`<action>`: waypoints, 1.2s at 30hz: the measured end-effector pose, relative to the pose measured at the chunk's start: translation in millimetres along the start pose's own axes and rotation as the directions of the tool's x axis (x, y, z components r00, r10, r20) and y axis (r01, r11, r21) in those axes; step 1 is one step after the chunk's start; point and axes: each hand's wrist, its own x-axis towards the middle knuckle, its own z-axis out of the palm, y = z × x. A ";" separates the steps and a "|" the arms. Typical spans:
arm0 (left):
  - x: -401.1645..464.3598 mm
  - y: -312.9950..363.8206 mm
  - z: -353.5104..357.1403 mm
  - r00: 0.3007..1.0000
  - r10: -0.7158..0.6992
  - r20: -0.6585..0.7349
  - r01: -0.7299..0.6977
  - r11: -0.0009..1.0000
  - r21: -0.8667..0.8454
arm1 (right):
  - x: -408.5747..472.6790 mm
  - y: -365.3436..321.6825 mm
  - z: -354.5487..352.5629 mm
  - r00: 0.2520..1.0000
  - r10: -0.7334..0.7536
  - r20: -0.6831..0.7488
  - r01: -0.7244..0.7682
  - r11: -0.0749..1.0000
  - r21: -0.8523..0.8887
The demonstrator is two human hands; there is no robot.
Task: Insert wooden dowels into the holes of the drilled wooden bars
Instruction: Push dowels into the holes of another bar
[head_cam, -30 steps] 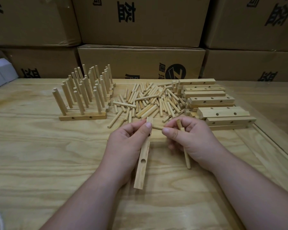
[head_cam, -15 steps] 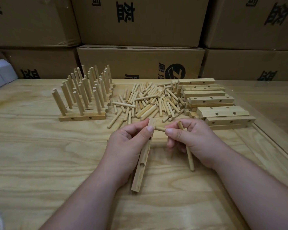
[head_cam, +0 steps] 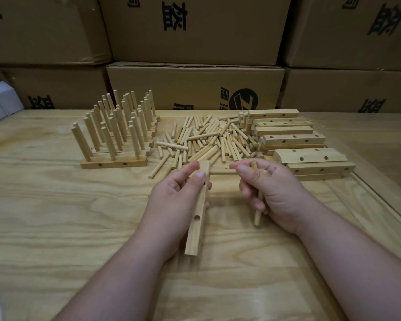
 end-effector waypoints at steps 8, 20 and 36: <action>1.9 1.4 0.3 0.993 0.006 -0.114 -0.015 0.997 -0.072 | 5.8 6.3 -5.2 0.997 -0.023 -0.076 0.034 0.990 0.140; 1.4 0.4 -0.3 0.997 -0.004 -0.075 0.001 0.999 -0.045 | 6.1 6.5 -7.7 0.995 0.017 -0.103 0.004 0.980 0.199; -2.7 11.8 -2.6 0.996 -0.072 -0.057 0.074 0.997 0.031 | 3.7 2.9 -6.8 0.998 0.037 -0.046 -0.028 0.981 0.191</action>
